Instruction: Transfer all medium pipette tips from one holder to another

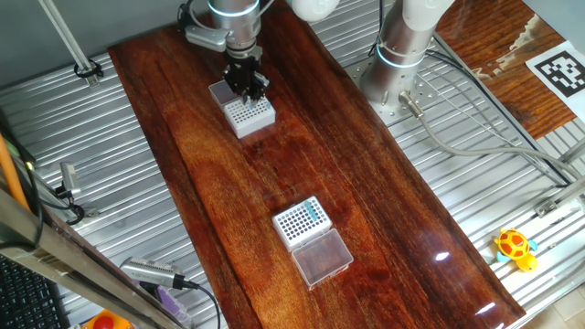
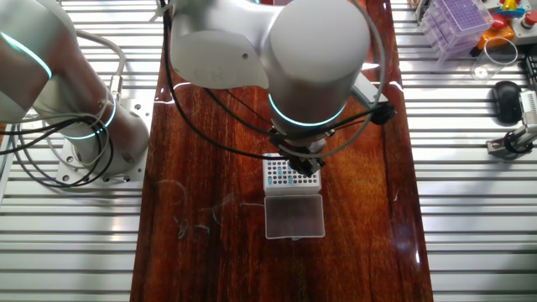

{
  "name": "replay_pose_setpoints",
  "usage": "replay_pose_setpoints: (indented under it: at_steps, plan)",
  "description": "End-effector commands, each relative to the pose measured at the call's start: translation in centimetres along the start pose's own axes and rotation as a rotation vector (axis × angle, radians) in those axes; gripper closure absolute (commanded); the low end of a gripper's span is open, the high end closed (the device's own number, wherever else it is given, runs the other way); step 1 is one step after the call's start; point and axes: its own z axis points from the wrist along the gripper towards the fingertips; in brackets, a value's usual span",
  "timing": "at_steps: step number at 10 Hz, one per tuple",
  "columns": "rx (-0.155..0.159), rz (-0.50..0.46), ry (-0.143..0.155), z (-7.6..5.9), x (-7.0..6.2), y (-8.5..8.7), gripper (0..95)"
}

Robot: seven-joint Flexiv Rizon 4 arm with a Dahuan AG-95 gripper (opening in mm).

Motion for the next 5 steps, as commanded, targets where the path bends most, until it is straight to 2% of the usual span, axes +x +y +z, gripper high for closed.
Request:
replay_pose_setpoints:
  at_steps: [1,5]
  plan:
    - [0.000,-0.002,-0.001,0.26,-0.05,-0.04,76.0]
    - [0.003,-0.003,-0.005,0.86,0.22,0.15,76.0]
